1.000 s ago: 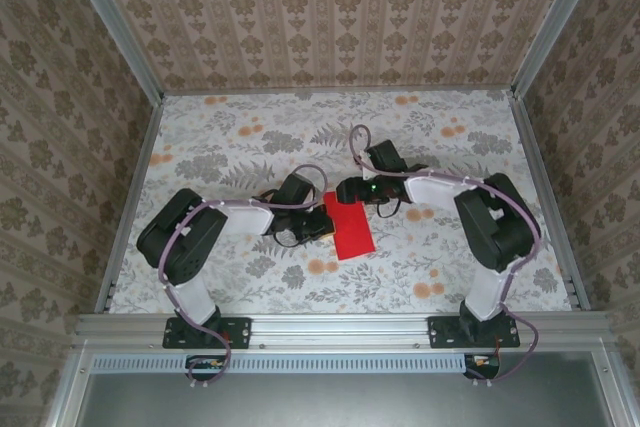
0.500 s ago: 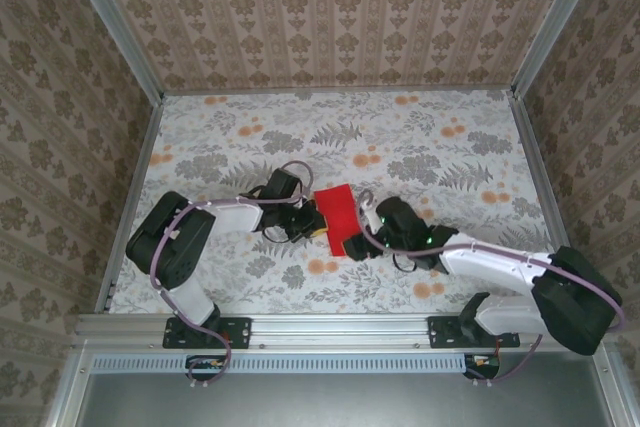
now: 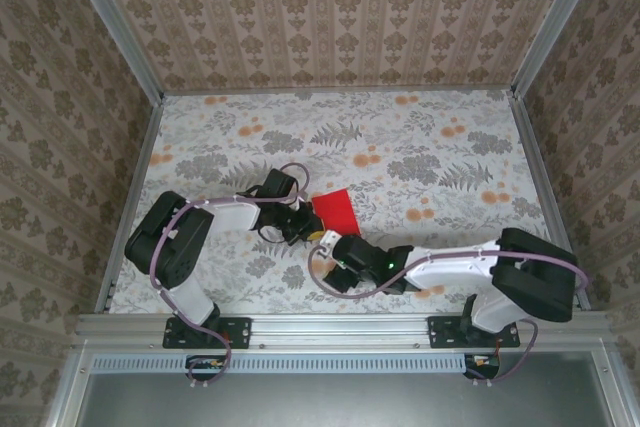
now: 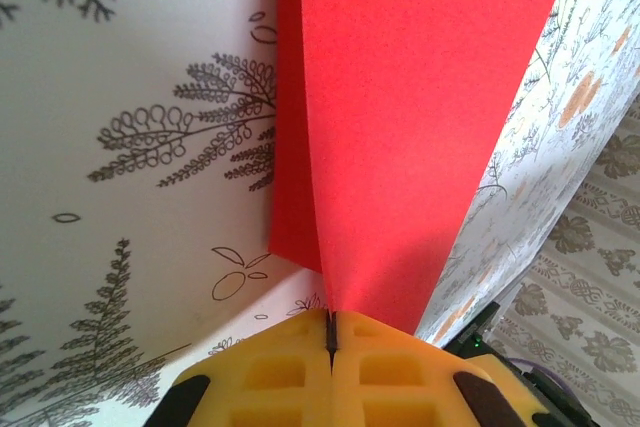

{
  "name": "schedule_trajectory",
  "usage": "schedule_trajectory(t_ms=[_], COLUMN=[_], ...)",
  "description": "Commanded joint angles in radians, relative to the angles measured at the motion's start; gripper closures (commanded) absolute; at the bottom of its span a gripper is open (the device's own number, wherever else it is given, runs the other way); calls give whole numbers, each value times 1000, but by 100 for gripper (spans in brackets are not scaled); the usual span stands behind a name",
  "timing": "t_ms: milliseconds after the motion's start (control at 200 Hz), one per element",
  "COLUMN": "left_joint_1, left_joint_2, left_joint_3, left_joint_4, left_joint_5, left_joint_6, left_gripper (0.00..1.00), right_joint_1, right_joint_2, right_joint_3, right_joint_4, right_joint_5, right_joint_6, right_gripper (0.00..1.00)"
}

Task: Fold a paper plane with a square sheet of paper (fold left side to right side)
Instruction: Third fold the triangle at the center of the table.

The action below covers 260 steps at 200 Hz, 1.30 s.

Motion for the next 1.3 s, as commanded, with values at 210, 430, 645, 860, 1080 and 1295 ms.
schedule_trajectory(t_ms=[210, 430, 645, 860, 1080, 1295], left_joint_1=[7, 7, 10, 48, 97, 77], left_joint_2=[-15, -14, -22, -86, -90, 83], left_joint_3=[21, 21, 39, 117, 210, 369], left_joint_4=[-21, -37, -85, -312, -424, -413], left_joint_5=[30, 30, 31, -24, -58, 13], left_joint_6=[19, 34, 79, 262, 407, 489], left_gripper=[100, 100, 95, 68, 65, 80], right_joint_1=[6, 3, -17, -64, -122, -155], right_joint_2=[105, 90, 68, 39, 60, 82], right_joint_3=[94, 99, 107, 122, 139, 153], right_joint_4=[-11, -46, -91, -149, -145, -136], right_joint_5=[51, 26, -45, -205, -321, -390], right_joint_6=[-77, -78, -58, 3, 82, 117], right_gripper=[33, 67, 100, 100, 100, 100])
